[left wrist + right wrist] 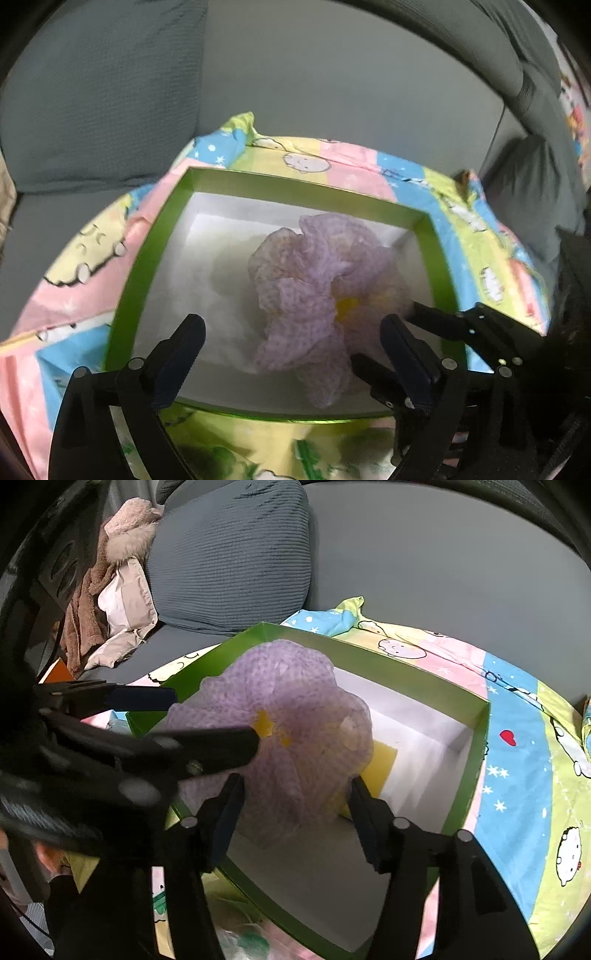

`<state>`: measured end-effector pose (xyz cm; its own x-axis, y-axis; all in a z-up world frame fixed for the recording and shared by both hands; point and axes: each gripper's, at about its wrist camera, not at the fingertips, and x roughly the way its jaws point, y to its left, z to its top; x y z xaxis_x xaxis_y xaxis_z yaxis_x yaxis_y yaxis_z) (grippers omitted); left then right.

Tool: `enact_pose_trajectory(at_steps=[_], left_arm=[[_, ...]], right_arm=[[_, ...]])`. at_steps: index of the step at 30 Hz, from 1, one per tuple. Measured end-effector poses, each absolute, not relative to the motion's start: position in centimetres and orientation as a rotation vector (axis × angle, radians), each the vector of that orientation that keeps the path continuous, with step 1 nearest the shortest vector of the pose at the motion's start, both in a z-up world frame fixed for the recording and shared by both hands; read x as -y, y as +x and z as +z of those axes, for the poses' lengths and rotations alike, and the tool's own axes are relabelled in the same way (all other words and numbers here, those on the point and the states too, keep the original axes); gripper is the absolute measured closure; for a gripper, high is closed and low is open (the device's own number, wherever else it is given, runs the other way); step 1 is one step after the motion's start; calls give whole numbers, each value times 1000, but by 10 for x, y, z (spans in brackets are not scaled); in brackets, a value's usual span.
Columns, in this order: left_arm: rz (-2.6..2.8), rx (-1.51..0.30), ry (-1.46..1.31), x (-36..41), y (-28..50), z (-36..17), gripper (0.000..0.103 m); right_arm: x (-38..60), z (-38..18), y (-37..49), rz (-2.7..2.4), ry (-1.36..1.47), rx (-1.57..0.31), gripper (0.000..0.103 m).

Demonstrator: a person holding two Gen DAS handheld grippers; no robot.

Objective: Organize objects
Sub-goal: 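Lower the bath puff onto the sponges and open the left gripper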

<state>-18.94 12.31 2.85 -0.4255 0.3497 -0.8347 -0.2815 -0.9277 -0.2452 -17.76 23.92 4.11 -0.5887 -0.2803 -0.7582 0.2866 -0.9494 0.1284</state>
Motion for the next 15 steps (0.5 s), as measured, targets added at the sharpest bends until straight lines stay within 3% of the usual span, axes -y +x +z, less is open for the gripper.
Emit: enact_pose_trajectory(at_steps=[7, 15], left_arm=[[2397, 191, -1367, -110, -183, 45, 8], [2456, 243, -1279, -82, -164, 67, 8]], right_arm=[[-248, 56, -168, -2583, 1186, 22, 36], [-258, 74, -142, -2613, 1124, 71, 35]])
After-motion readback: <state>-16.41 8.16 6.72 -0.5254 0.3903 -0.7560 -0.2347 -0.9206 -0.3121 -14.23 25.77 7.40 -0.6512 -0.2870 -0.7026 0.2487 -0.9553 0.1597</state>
